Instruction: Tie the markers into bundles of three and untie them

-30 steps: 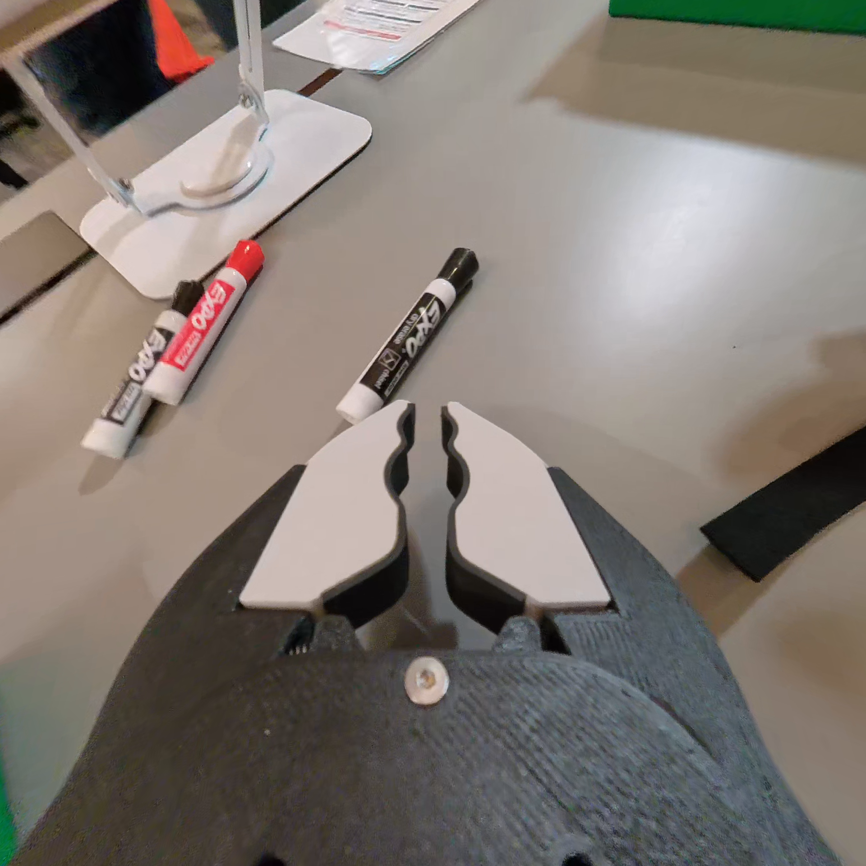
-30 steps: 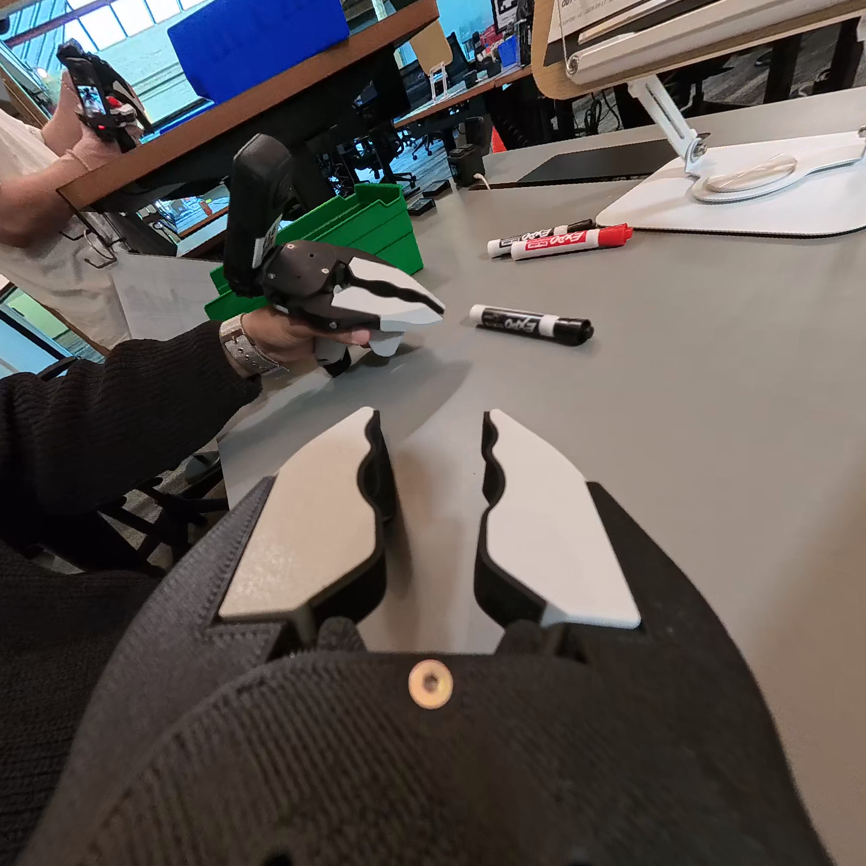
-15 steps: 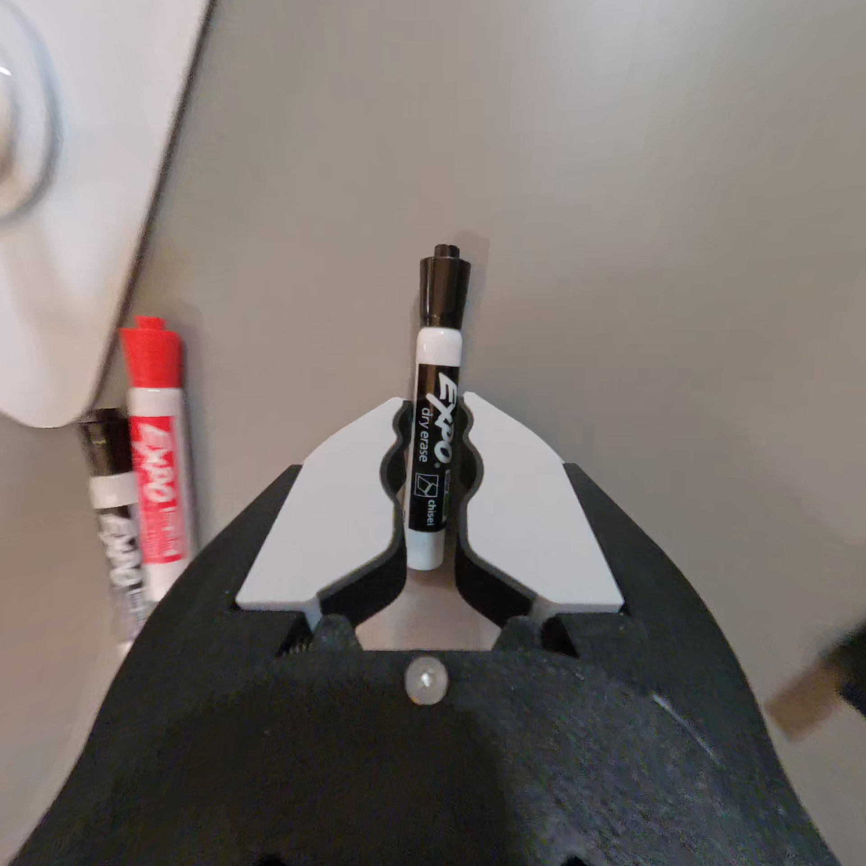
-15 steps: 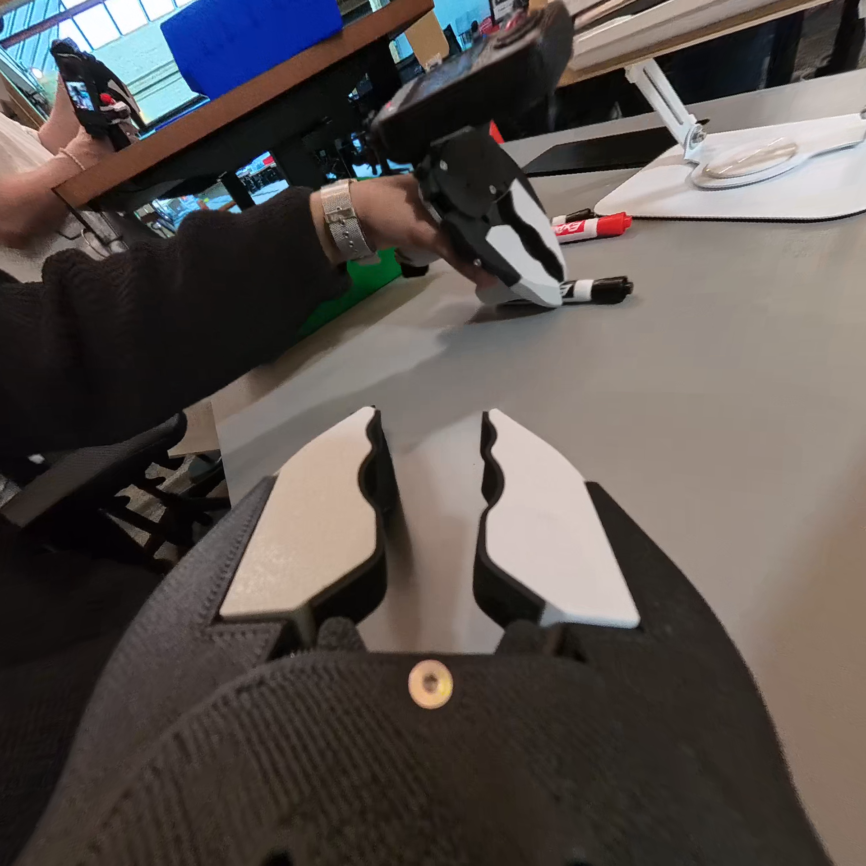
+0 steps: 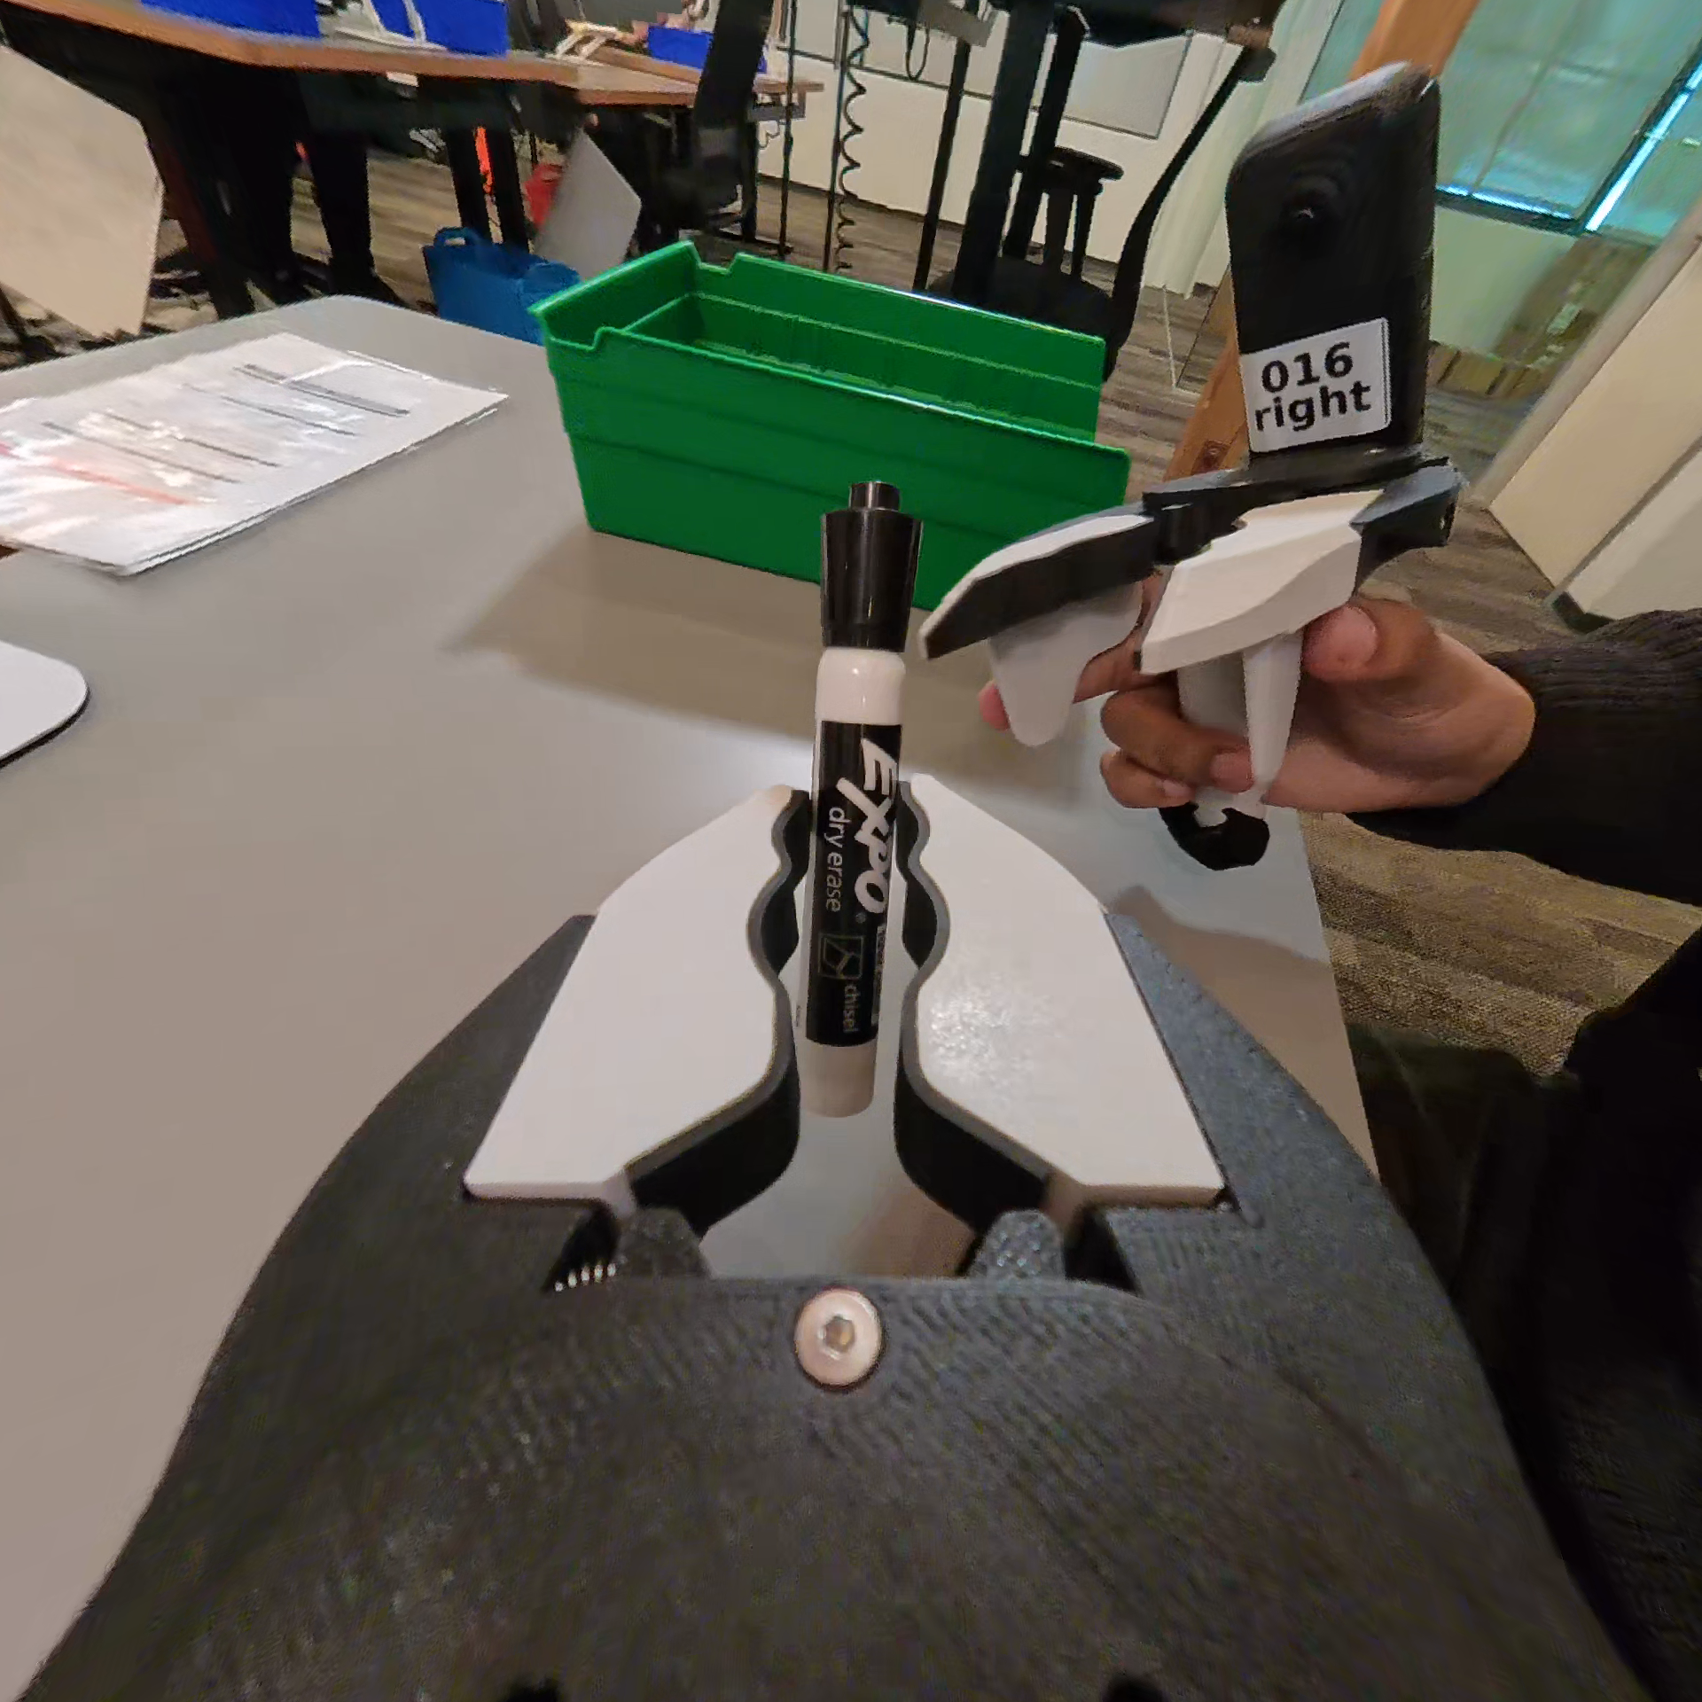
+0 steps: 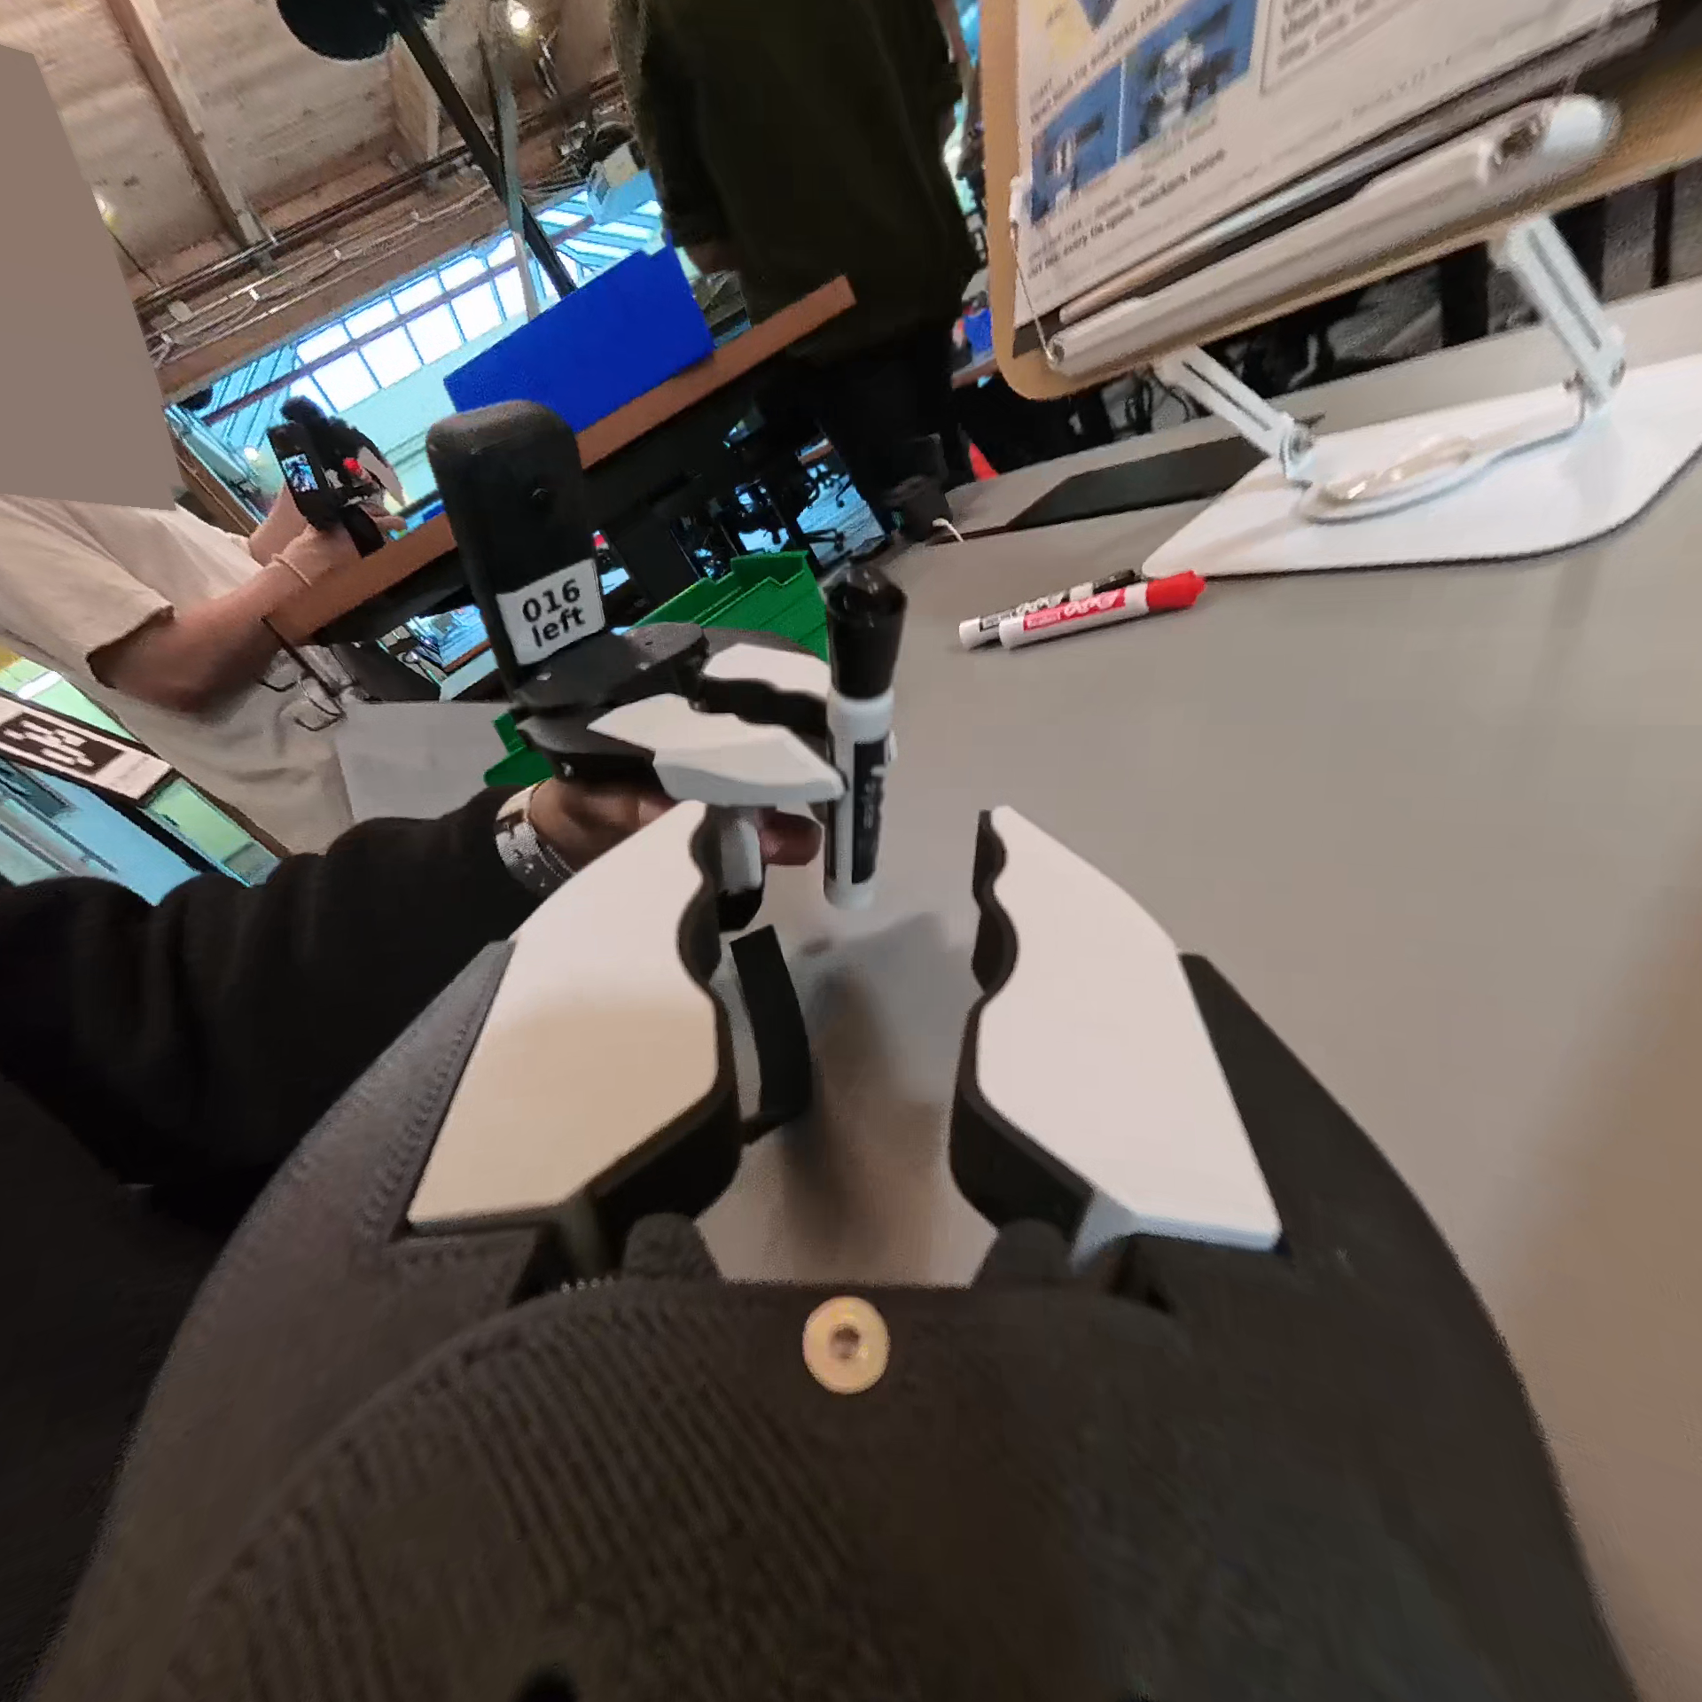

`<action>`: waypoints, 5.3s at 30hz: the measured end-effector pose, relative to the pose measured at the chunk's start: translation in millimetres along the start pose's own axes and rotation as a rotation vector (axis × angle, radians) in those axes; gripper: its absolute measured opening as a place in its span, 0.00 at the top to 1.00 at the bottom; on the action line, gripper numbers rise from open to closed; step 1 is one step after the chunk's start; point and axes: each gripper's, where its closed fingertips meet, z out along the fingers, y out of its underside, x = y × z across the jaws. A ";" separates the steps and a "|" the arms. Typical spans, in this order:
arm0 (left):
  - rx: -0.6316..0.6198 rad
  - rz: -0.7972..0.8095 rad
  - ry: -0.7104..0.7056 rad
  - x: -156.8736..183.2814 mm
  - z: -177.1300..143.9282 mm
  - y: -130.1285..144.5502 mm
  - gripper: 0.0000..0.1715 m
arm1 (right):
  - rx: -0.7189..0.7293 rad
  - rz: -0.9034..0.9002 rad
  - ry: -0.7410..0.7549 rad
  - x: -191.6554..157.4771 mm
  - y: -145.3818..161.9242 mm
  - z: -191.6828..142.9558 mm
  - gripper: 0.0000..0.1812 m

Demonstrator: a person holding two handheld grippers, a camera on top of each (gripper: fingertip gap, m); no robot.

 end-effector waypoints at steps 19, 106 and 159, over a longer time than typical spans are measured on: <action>0.032 -0.067 -0.310 -22.6 -66.3 20.1 0.73 | -0.170 -0.375 0.260 51.6 -12.9 31.7 0.90; -0.745 -0.011 -0.410 -216.1 -76.8 95.6 0.87 | -0.075 -0.317 0.379 31.3 2.8 -78.6 0.78; 0.122 0.149 -0.103 55.0 -32.0 8.1 0.65 | 0.080 -0.063 -0.169 -55.3 -25.8 1.8 0.90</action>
